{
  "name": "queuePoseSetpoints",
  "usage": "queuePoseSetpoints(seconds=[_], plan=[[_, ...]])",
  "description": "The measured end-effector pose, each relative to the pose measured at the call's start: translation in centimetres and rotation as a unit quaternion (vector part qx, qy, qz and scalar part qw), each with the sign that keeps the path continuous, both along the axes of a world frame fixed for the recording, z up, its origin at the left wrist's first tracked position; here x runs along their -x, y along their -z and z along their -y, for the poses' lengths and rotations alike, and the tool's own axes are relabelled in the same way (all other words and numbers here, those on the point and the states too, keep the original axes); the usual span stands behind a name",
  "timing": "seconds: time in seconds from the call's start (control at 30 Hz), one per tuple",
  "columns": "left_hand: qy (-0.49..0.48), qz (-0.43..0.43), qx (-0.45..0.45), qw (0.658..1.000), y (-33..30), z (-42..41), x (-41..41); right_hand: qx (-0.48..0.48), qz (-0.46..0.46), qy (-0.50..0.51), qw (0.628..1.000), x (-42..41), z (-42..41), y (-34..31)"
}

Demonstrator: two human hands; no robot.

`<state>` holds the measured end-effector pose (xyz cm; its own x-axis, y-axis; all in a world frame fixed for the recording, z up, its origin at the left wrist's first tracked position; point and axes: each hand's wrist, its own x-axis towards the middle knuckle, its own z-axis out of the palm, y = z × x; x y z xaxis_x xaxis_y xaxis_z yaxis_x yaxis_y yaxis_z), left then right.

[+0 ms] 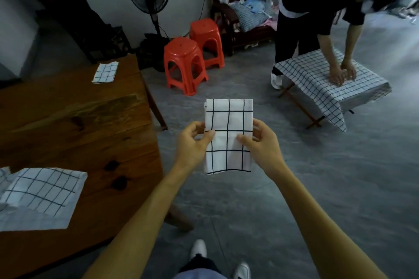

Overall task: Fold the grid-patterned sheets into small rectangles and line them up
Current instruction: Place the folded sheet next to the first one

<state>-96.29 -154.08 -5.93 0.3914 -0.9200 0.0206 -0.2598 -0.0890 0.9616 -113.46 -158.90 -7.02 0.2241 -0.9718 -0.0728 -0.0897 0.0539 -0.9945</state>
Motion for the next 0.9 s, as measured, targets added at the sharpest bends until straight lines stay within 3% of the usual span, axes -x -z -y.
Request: queuePoseSetpoints(seconds=[0.33, 0.57, 0.9], plan=[[-0.033, -0.068, 0.010, 0.997, 3.4, 10.8, -6.6, 0.020, -0.043, -0.048, 0.998, -6.5, 12.0, 1.3], [-0.069, -0.122, 0.029, 0.990, 2.9, 20.4, -16.8, 0.047, -0.078, -0.090, 0.992, -17.5, 22.4, -0.9], [-0.171, -0.107, 0.036, 0.979, 3.7, 27.2, -29.3, 0.074, -0.112, -0.196, 0.971, -32.7, 33.6, -0.7]])
